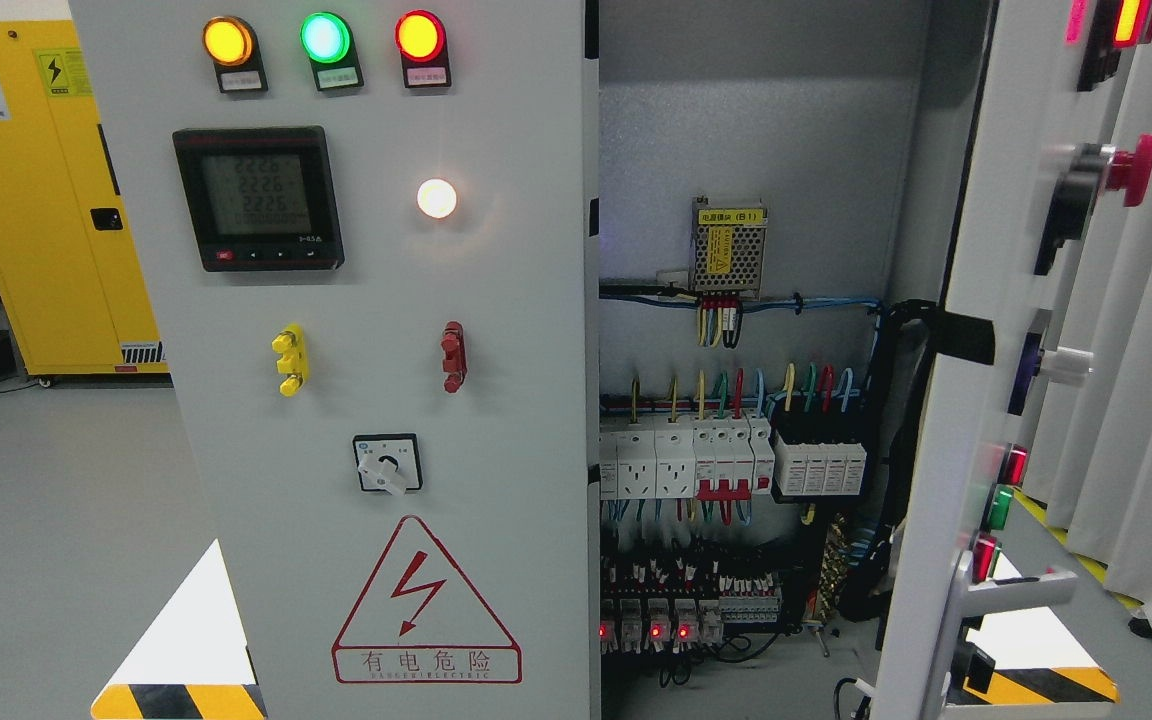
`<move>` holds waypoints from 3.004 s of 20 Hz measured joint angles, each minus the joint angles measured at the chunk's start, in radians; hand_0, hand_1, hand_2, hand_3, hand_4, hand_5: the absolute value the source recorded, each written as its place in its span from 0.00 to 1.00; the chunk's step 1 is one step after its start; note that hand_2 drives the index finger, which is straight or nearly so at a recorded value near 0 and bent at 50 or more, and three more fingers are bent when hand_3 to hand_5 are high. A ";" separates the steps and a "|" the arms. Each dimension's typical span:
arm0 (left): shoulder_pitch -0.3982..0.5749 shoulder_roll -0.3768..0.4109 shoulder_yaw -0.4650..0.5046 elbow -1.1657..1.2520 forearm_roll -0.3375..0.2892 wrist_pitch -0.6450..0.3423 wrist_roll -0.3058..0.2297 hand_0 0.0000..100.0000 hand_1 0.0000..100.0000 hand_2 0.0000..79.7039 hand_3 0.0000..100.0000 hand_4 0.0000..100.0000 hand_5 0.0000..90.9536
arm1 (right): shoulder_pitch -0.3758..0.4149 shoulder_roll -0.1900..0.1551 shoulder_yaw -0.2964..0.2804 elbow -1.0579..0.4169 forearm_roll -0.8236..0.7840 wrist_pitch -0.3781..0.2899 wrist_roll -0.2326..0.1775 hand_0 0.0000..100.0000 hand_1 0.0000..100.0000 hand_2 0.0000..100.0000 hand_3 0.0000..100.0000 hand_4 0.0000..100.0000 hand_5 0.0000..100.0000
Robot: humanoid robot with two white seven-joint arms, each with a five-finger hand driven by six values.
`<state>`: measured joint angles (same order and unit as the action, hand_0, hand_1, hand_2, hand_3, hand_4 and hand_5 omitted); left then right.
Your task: Open door with both hands
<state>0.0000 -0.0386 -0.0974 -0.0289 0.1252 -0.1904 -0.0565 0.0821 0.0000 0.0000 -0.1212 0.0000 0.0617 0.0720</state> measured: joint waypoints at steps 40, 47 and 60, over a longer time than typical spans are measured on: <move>0.259 0.588 -0.137 -1.524 0.554 0.009 -0.581 0.00 0.00 0.00 0.00 0.00 0.00 | -0.001 0.000 0.000 0.000 0.000 0.000 0.000 0.20 0.12 0.00 0.00 0.00 0.00; 0.090 0.722 -0.166 -1.738 0.745 0.205 -0.614 0.00 0.00 0.00 0.00 0.00 0.00 | -0.001 0.000 0.000 0.000 0.000 0.000 0.000 0.20 0.12 0.00 0.00 0.00 0.00; -0.432 0.796 -0.285 -1.883 0.968 0.408 -0.632 0.00 0.00 0.00 0.00 0.00 0.00 | -0.001 0.000 0.000 0.000 0.000 0.000 0.000 0.20 0.12 0.00 0.00 0.00 0.00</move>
<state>-0.4319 0.7579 -0.3822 -1.9123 1.0927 0.2175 -0.6890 0.0813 0.0000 0.0000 -0.1211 0.0000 0.0616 0.0721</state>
